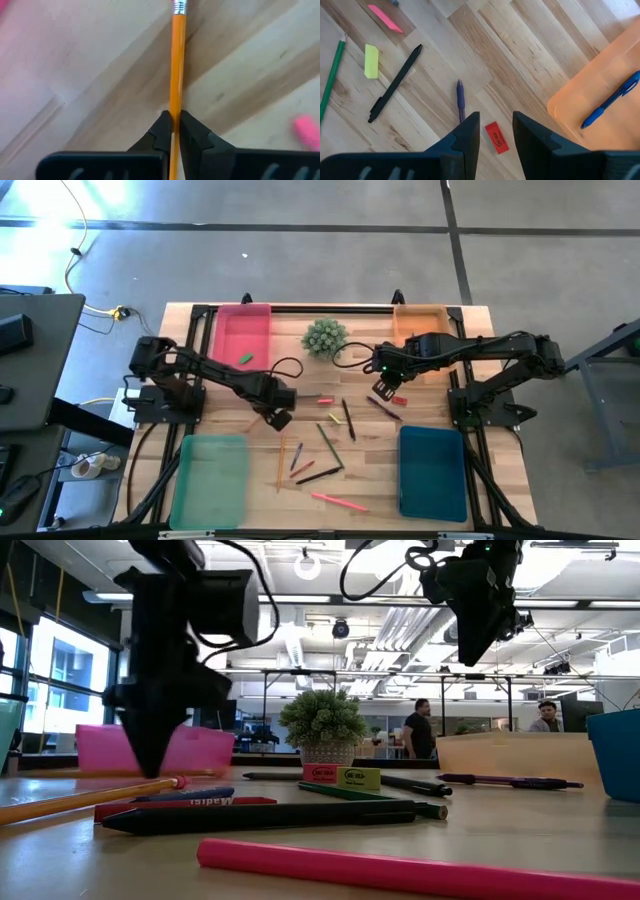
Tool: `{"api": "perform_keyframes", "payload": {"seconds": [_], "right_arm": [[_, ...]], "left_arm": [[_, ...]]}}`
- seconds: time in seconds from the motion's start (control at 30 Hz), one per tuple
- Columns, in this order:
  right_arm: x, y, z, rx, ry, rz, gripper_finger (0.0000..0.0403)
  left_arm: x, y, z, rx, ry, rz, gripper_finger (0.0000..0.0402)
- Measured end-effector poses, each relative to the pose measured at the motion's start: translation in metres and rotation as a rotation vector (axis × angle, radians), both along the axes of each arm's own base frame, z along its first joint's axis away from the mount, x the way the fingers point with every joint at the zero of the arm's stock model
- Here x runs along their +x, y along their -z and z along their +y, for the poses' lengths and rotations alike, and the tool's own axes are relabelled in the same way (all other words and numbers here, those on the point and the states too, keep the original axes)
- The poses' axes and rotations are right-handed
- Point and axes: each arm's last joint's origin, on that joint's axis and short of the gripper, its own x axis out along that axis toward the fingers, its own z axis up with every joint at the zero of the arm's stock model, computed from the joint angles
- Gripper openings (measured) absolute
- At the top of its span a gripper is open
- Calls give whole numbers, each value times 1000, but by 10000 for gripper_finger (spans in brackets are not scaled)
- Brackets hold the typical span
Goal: Sort crayons/erasers/pens/pencils in bins
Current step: Put the top yellow pencil into the green bin
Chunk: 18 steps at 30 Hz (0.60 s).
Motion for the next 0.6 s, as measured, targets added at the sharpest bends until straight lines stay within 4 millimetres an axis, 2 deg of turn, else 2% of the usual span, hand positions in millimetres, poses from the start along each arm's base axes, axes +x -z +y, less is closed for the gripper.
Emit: {"api": "perform_keyframes", "payload": {"seconds": [0.37, 0.6], "right_arm": [[0, 0, 0, -1, -3, 0, 106], [1, 0, 0, -1, -2, -8, 106]], "left_arm": [[-8, -48, 1, 52, 17, -216, 2], [-31, -92, 0, 50, 18, -380, 1]]}}
